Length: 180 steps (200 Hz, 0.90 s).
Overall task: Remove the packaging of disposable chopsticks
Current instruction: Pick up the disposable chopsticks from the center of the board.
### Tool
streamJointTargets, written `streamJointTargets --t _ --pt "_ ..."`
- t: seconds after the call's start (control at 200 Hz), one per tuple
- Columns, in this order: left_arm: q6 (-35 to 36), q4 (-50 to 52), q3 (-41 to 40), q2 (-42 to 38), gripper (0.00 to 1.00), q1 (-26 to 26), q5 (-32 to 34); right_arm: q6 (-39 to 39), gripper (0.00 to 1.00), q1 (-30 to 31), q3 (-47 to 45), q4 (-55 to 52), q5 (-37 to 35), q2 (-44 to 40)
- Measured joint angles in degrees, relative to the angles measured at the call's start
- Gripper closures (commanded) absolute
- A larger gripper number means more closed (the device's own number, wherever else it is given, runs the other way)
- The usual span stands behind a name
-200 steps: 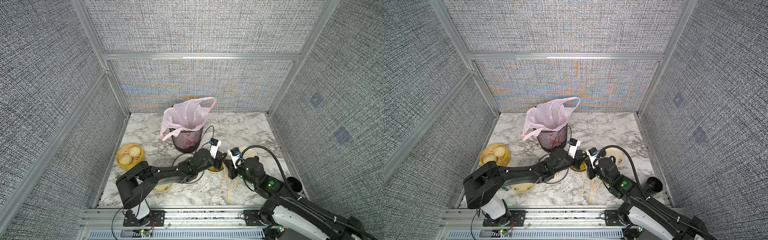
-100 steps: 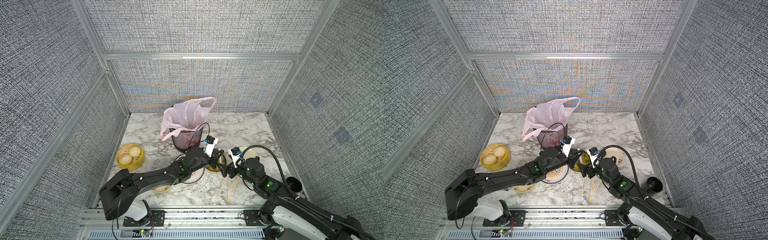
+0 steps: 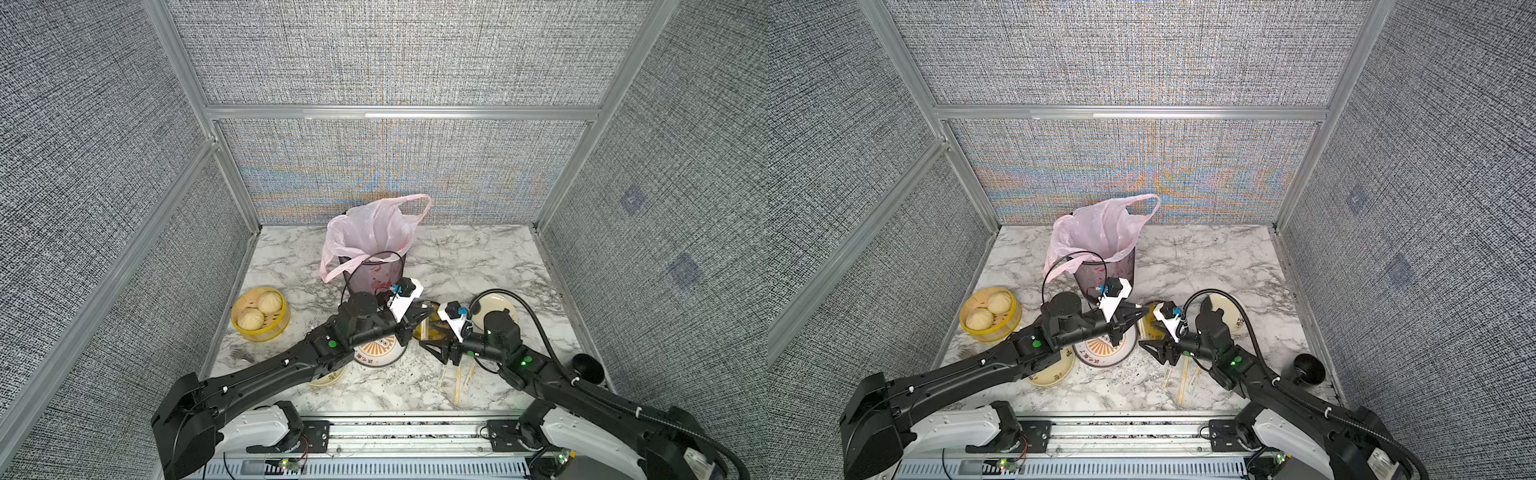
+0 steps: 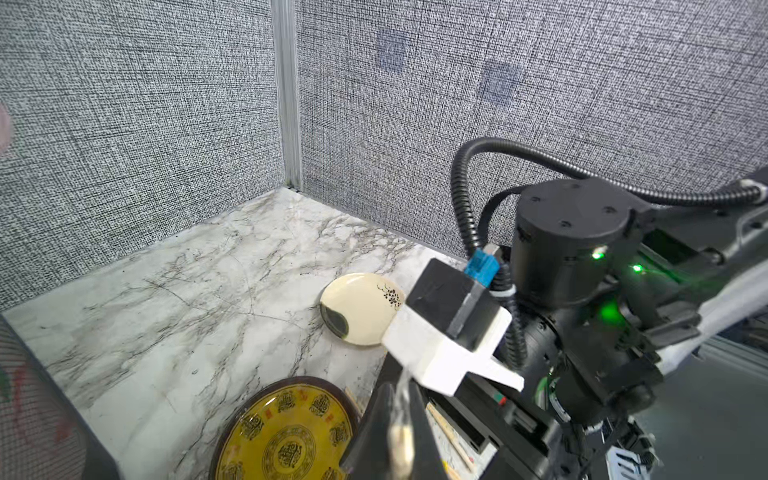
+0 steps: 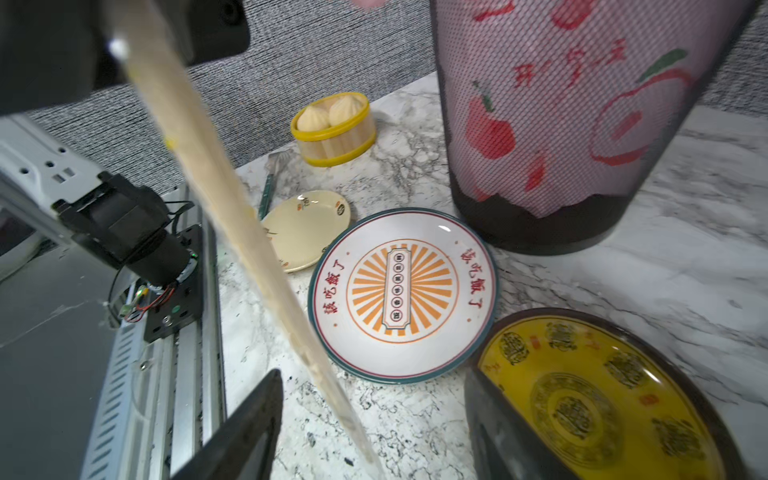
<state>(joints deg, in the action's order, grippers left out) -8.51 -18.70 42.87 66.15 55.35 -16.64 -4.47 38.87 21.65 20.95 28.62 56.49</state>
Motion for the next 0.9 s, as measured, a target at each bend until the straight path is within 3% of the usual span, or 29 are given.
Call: streamJointTargets --t 0.095,0.175,0.385,0.726,0.901 --pt "0.7 -0.1 -1.8 -1.5 1.00 0.0 -3.1 0.0 0.60 0.8 -0.8 3.1 2.3 2.5" --pt "1.0 -0.2 -3.0 -2.8 1.00 -0.1 -4.4 -0.2 0.66 1.6 -1.5 5.2 4.5 3.7" --pt "1.0 -2.3 -4.9 -4.6 1.00 0.0 -4.5 -1.3 0.72 3.1 -6.1 11.5 5.0 4.3" --pt "-0.4 -6.3 -5.8 -4.0 1.00 -0.2 -4.3 -1.7 0.98 5.4 -9.9 18.7 3.7 4.3" --pt "-1.6 -9.0 -7.1 -4.0 0.97 -0.1 -4.3 -0.8 1.00 5.4 -11.4 19.8 1.9 2.9"
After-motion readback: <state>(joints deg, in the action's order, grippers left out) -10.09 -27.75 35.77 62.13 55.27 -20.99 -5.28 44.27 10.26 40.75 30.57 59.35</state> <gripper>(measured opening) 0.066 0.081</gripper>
